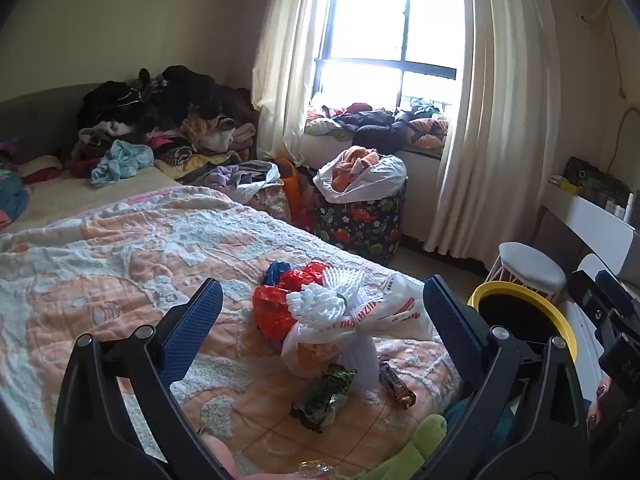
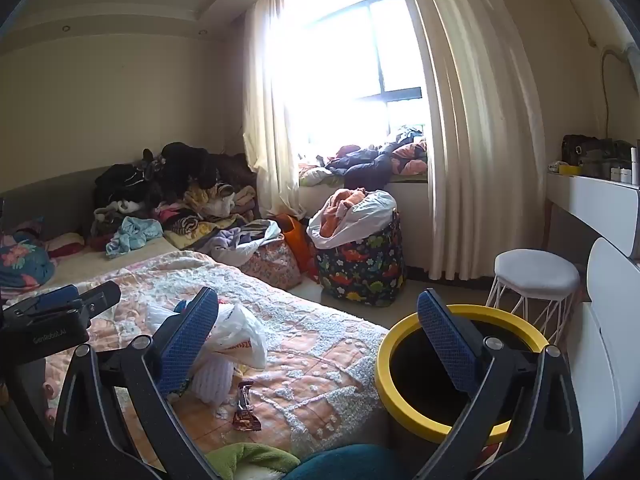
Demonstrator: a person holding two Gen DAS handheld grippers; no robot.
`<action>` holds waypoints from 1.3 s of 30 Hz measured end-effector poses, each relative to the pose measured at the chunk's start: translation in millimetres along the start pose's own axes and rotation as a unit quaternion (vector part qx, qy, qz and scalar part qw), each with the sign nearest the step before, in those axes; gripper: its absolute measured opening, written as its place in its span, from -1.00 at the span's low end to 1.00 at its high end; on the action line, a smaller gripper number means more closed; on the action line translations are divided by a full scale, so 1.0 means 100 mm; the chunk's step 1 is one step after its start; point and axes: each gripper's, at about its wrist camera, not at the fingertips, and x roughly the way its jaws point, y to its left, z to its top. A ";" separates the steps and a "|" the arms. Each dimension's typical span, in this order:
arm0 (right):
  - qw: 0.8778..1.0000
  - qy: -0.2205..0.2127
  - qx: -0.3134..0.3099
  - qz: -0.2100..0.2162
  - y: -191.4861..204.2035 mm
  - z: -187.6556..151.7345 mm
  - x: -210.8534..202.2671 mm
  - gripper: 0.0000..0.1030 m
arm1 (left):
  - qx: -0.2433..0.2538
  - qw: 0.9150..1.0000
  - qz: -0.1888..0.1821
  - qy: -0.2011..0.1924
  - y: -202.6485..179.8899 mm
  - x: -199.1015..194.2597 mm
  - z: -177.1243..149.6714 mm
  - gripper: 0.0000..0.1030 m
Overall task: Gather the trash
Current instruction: 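Move both tools toward the trash pile on the bed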
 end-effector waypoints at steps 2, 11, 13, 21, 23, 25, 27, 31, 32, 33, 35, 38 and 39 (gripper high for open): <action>1.000 -0.004 0.000 -0.001 0.00 0.00 0.00 0.88 | 0.002 1.000 0.001 0.002 -0.02 0.01 0.00 0.79; 1.000 -0.002 0.006 -0.003 -0.02 -0.01 0.00 0.88 | -0.007 1.000 -0.006 -0.005 -0.08 0.04 0.01 0.79; 1.000 -0.002 0.006 -0.004 -0.03 -0.01 -0.01 0.88 | -0.006 1.000 -0.008 -0.006 -0.10 0.02 0.02 0.79; 1.000 -0.002 0.007 -0.008 -0.04 0.03 -0.04 0.88 | -0.006 1.000 -0.012 -0.007 -0.06 0.02 -0.01 0.79; 1.000 -0.002 0.008 -0.009 -0.04 0.03 -0.03 0.88 | -0.007 1.000 -0.013 -0.008 -0.06 0.02 0.00 0.79; 1.000 -0.002 0.007 -0.008 -0.04 0.03 -0.03 0.88 | -0.005 1.000 -0.014 -0.008 -0.07 0.02 0.00 0.79; 1.000 -0.003 0.008 -0.008 -0.05 0.04 -0.04 0.88 | -0.005 1.000 -0.016 -0.008 -0.09 0.02 0.01 0.79; 1.000 -0.003 0.008 -0.009 -0.04 0.04 -0.05 0.88 | -0.003 1.000 -0.016 -0.008 -0.10 0.02 0.01 0.79; 1.000 -0.003 0.008 -0.009 -0.04 0.05 -0.05 0.88 | -0.004 1.000 -0.016 -0.008 -0.10 0.02 0.01 0.79; 1.000 -0.003 0.008 -0.009 -0.04 0.04 -0.05 0.88 | -0.003 1.000 -0.017 -0.008 -0.12 0.02 0.01 0.79; 1.000 -0.003 0.008 -0.009 -0.04 0.05 -0.05 0.88 | -0.004 1.000 -0.017 -0.008 -0.11 0.02 0.01 0.79; 1.000 -0.004 0.009 -0.009 -0.04 0.04 -0.05 0.88 | -0.003 1.000 -0.018 -0.007 -0.13 0.02 0.01 0.79; 1.000 -0.004 0.009 -0.008 -0.04 0.04 -0.05 0.88 | -0.003 1.000 -0.019 -0.008 -0.14 0.02 0.01 0.79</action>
